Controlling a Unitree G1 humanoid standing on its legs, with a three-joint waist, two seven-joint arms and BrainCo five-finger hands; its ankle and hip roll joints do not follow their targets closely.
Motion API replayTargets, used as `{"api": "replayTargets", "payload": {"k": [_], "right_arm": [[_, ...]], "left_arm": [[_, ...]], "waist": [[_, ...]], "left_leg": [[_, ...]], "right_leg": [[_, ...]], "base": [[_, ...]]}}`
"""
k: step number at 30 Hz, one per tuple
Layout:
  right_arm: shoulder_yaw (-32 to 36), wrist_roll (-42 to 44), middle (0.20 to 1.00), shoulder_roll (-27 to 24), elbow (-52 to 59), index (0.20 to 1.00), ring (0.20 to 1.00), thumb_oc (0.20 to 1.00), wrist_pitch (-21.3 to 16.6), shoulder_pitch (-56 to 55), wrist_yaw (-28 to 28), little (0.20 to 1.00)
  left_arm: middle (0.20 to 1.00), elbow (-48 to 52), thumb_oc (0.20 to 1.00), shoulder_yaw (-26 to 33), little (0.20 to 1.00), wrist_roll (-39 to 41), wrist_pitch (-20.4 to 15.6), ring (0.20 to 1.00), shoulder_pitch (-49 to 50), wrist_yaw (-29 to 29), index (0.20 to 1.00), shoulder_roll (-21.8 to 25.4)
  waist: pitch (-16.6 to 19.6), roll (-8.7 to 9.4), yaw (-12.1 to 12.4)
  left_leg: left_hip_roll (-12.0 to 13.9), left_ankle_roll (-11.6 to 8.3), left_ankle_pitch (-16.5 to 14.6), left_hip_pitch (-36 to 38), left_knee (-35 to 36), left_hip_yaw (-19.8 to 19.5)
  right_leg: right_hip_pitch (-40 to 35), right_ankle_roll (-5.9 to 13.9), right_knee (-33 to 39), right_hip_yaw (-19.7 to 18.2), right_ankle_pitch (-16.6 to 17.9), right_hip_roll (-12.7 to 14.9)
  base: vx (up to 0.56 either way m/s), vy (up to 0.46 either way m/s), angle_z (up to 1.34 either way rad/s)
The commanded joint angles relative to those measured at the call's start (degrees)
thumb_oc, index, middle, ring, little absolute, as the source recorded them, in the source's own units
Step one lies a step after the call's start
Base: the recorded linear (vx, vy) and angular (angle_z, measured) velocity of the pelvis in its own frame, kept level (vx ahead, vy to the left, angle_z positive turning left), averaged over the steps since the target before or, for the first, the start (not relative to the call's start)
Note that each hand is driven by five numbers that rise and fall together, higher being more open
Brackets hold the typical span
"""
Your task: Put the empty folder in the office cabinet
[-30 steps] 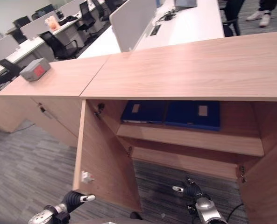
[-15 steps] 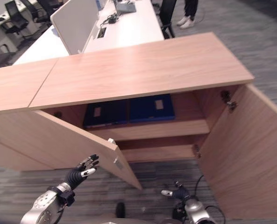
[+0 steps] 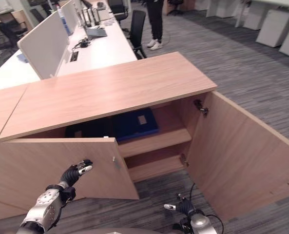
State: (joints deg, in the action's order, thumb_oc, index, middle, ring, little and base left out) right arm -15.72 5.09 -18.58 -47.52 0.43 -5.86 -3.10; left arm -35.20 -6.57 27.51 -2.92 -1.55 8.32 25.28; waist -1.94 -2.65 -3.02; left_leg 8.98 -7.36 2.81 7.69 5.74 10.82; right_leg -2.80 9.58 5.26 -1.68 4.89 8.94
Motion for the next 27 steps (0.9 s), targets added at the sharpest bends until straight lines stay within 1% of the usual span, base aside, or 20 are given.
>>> {"api": "replayTargets", "payload": {"k": [1, 3, 5, 7, 11, 13, 16, 17, 18, 19, 20, 21, 22, 23, 24, 25, 26, 27], "right_arm": [[0.6, -1.1, 1.0, 0.2, 0.7, 1.0, 1.0, 1.0, -1.6, 2.7, -0.7, 1.0], [0.7, -1.2, 1.0, 0.5, 0.1, 1.0, 1.0, 1.0, -1.6, 2.0, -1.0, 1.0], [0.8, -1.2, 1.0, 0.5, -0.2, 1.0, 1.0, 1.0, -1.6, 1.8, -1.0, 1.0], [1.1, -0.6, 1.0, 1.0, -2.0, 1.0, 1.0, 1.0, -1.5, 1.3, -1.0, 1.0], [1.1, -0.4, 1.0, 1.3, -2.0, 1.0, 1.0, 1.0, -1.4, 0.8, -1.2, 1.0], [1.4, 0.0, 1.0, 1.5, -2.6, 1.0, 1.0, 1.0, -1.3, 0.7, -1.1, 1.0], [2.3, 0.7, 1.0, 1.6, -2.4, 1.0, 1.0, 1.0, -1.2, 0.7, -1.0, 1.0], [3.0, 0.9, 1.0, 1.6, -2.5, 1.0, 1.0, 1.0, -1.2, 1.4, -0.8, 1.0], [3.8, 0.9, 1.0, 1.6, -2.7, 1.0, 1.0, 1.0, -1.1, 2.3, -0.5, 1.0], [4.3, 0.8, 1.0, 1.5, -3.1, 1.0, 1.0, 1.0, -1.0, 2.8, -0.3, 1.0], [5.4, 0.3, 1.0, 1.9, -3.8, 1.0, 1.0, 1.0, -0.4, 3.7, 0.2, 1.0], [5.7, 0.3, 1.0, 2.1, -3.8, 1.0, 1.0, 1.0, -0.4, 3.7, 0.4, 1.0], [6.1, 0.3, 1.0, 2.7, -5.3, 1.0, 1.0, 1.0, -0.4, 4.1, 0.5, 1.0], [6.3, 0.2, 1.0, 2.7, -5.9, 1.0, 1.0, 1.0, -0.3, 4.0, 0.5, 1.0], [6.7, 0.4, 1.0, 2.7, -6.4, 1.0, 1.0, 1.0, -0.4, 3.8, 0.6, 1.0], [7.1, 0.8, 1.0, 2.8, -6.8, 1.0, 1.0, 1.0, -0.3, 3.6, 0.7, 1.0], [7.2, 0.8, 1.0, 2.4, -8.5, 1.0, 1.0, 1.0, 0.0, 3.6, 0.4, 1.0], [7.2, 0.8, 1.0, 2.4, -8.5, 1.0, 1.0, 1.0, 0.0, 3.6, 0.4, 1.0]], "left_arm": [[1.0, -2.1, 1.0, 1.8, 1.0, -0.5, -4.9, 1.0, -9.5, -0.5, 1.0, 2.5], [1.0, -5.3, 1.0, 3.1, 1.0, 0.5, -4.8, 1.0, -12.0, -0.7, 1.0, 4.1], [1.0, -6.7, 1.0, 3.4, 1.0, 1.2, -4.9, 1.0, -14.2, -1.1, 1.0, 5.1], [1.0, -7.5, 1.0, 3.1, 1.0, 2.4, -5.4, 1.0, -18.5, -1.5, 1.0, 6.9], [1.0, -7.8, 1.0, 2.4, 1.0, 2.8, -5.6, 1.0, -20.9, -1.8, 1.0, 7.2], [1.0, -7.5, 1.0, 1.9, 1.0, 3.3, -5.8, 1.0, -22.4, -2.2, 1.0, 6.3], [1.0, -4.7, 1.0, 0.9, 1.0, 3.0, -6.1, 1.0, -20.5, -2.1, 1.0, 3.8], [1.0, -1.4, 1.0, 0.4, 1.0, 2.4, -6.1, 1.0, -18.3, -2.0, 1.0, 2.2], [1.0, 3.1, 1.0, -0.8, 1.0, 1.7, -5.9, 1.0, -14.9, -1.2, 1.0, 0.4], [1.0, 4.9, 1.0, -1.4, 1.0, 1.5, -5.7, 1.0, -13.4, -0.8, 1.0, -0.4], [1.0, 9.0, 1.0, -2.1, 1.0, 1.3, -4.8, 1.0, -9.4, 0.5, 1.0, -1.3], [1.0, 10.6, 1.0, -2.4, 1.0, 1.6, -4.2, 1.0, -7.6, 1.0, 1.0, -1.7], [1.0, 11.9, 1.0, -3.6, 1.0, 1.2, -3.7, 1.0, -5.4, 2.7, 1.0, -1.9], [1.0, 12.8, 1.0, -4.3, 1.0, 0.8, -3.5, 1.0, -4.0, 3.4, 1.0, -2.2], [1.0, 13.1, 1.0, -5.3, 1.0, 0.1, -3.4, 1.0, -3.4, 3.8, 1.0, -2.2], [1.0, 13.5, 1.0, -6.0, 1.0, -0.3, -3.4, 1.0, -2.8, 4.2, 1.0, -2.3], [1.0, 12.6, 1.0, -6.9, 1.0, -1.2, -2.8, 1.0, 0.1, 5.2, 1.0, -2.9], [1.0, 12.6, 1.0, -6.9, 1.0, -1.2, -2.8, 1.0, 0.1, 5.2, 1.0, -2.9]], "waist": [[-1.8, 1.02, -1.1], [-1.3, 1.36, -2.1], [-1.2, 1.52, -2.6], [-0.8, 1.91, -3.6], [-0.8, 2.33, -4.1], [-0.8, 2.69, -4.3], [-1.1, 2.99, -4.4], [-1.7, 2.98, -4.2], [-2.9, 2.72, -3.5], [-3.5, 2.49, -3.0], [-4.5, 1.71, -0.9], [-4.5, 1.38, -0.5], [-4.2, 1.36, 0.2], [-4.1, 1.61, 0.3], [-4.0, 1.81, 0.2], [-3.8, 1.92, -0.1], [-2.8, 1.86, -0.5], [-2.7, 1.87, -0.4]], "left_leg": [[-1.7, 1.37, -3.8, 3.0, -0.7, 2.1], [-2.1, 1.8, -4.5, 3.8, -0.7, 3.3], [-2.4, 2.04, -4.8, 4.2, -0.7, 3.9], [-2.9, 2.32, -5.4, 4.6, -0.7, 4.7], [-3.3, 2.59, -5.6, 4.4, -0.7, 4.6], [-3.8, 2.84, -5.9, 4.3, -0.7, 4.4], [-4.3, 3.17, -6.1, 4.2, -0.7, 4.1], [-4.4, 3.48, -6.2, 4.2, -0.7, 4.4], [-4.4, 3.94, -6.3, 4.2, -0.7, 5.0], [-4.3, 4.04, -6.3, 4.2, -0.7, 5.4], [-3.6, 4.05, -6.3, 4.1, -1.1, 7.7], [-3.1, 4.01, -6.2, 3.7, -1.4, 8.5], [-2.6, 3.73, -6.0, 3.3, -1.8, 10.0], [-2.5, 3.6, -6.1, 3.6, -1.9, 10.1], [-2.3, 3.34, -5.9, 3.3, -2.1, 10.1], [-2.0, 2.92, -5.7, 2.8, -2.3, 9.9], [-0.7, 1.13, -4.9, 2.3, -4.0, 11.5], [-0.7, 1.13, -4.9, 2.3, -4.0, 11.6]], "right_leg": [[-0.9, 1.79, -5.6, 3.8, -6.7, 0.4], [0.0, 2.32, -6.3, 2.6, -6.3, 0.6], [0.4, 2.69, -6.5, 2.2, -5.9, 0.8], [0.9, 3.44, -6.4, 1.9, -5.1, 1.5], [0.9, 3.96, -6.4, 2.3, -4.7, 2.1], [0.9, 4.42, -6.5, 2.4, -4.4, 2.7], [1.2, 4.7, -7.2, 2.5, -4.1, 3.4], [2.4, 4.81, -8.4, 2.5, -3.8, 3.3], [4.2, 4.97, -11.6, 3.5, -3.8, 3.0], [5.2, 5.15, -13.2, 5.0, -3.5, 3.3], [6.6, 4.9, -16.7, 14.8, -1.7, 7.6], [6.4, 4.08, -18.2, 20.0, -1.6, 10.2], [5.7, 3.2, -18.3, 24.2, -0.9, 12.8], [5.2, 3.36, -18.2, 23.7, -0.4, 13.5], [4.9, 3.65, -17.1, 22.6, 0.0, 13.6], [4.6, 3.97, -15.8, 20.6, 0.5, 13.6], [3.0, 4.47, -9.7, 17.8, 0.7, 12.3], [3.1, 4.47, -9.7, 17.8, 0.7, 12.3]], "base": [[0.04, 0.085, -0.33], [0.02, 0.064, -0.36], [0.0, 0.059, -0.33], [-0.02, 0.062, -0.2], [-0.02, 0.041, -0.03], [-0.02, 0.041, 0.03], [-0.03, 0.043, 0.01], [-0.1, 0.03, -0.01], [-0.12, 0.018, -0.19], [-0.18, -0.036, -0.56], [-0.13, -0.084, -0.85], [-0.11, -0.205, -1.4], [-0.02, -0.21, -1.12], [0.01, -0.246, -0.85], [0.03, -0.22, -0.3], [0.06, -0.455, -0.18], [0.06, -0.38, -0.15], [0.07, -0.374, -0.06]]}}
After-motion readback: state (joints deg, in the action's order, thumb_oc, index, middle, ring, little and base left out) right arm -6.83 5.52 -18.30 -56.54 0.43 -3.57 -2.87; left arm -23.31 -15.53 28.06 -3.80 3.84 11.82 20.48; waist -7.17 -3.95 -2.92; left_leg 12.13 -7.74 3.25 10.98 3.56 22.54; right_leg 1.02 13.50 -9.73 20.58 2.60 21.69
